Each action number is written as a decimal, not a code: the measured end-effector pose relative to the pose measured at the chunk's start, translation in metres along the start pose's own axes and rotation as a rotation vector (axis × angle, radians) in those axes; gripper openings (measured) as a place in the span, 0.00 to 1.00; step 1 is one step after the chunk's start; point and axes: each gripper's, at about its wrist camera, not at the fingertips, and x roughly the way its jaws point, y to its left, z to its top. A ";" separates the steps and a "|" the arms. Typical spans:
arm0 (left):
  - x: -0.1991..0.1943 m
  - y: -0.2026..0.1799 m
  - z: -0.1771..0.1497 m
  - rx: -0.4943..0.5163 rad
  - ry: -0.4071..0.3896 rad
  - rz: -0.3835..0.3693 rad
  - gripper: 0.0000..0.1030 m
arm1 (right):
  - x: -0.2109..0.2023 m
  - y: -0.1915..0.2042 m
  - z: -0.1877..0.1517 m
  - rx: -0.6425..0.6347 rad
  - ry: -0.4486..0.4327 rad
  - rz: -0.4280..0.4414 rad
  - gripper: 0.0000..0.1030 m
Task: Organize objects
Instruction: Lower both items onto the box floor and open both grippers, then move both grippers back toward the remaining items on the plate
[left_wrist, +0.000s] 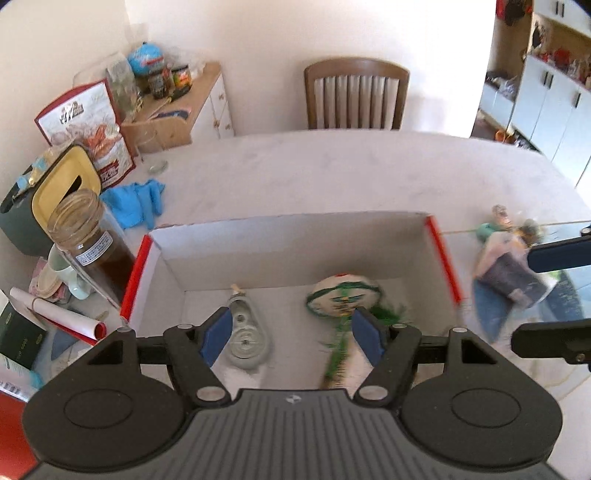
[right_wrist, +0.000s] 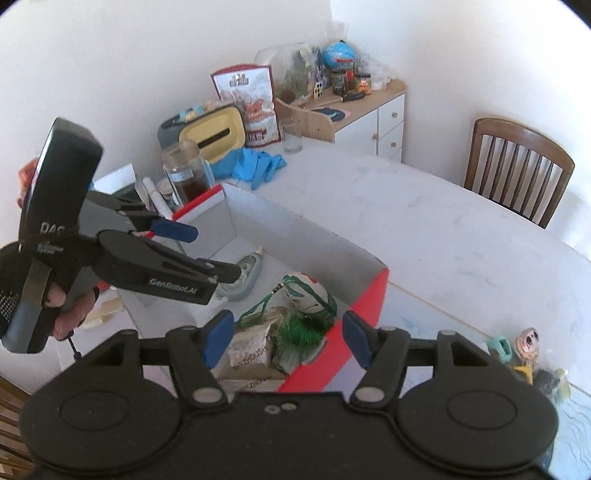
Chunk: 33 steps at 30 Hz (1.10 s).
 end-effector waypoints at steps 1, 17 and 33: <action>-0.005 -0.004 -0.001 -0.002 -0.010 -0.004 0.74 | -0.006 -0.003 -0.002 0.006 -0.006 0.003 0.66; -0.041 -0.088 -0.010 -0.081 -0.082 -0.065 0.82 | -0.092 -0.090 -0.067 0.159 -0.061 -0.049 0.81; -0.005 -0.190 -0.007 -0.117 -0.071 -0.165 0.98 | -0.131 -0.208 -0.129 0.274 -0.044 -0.211 0.82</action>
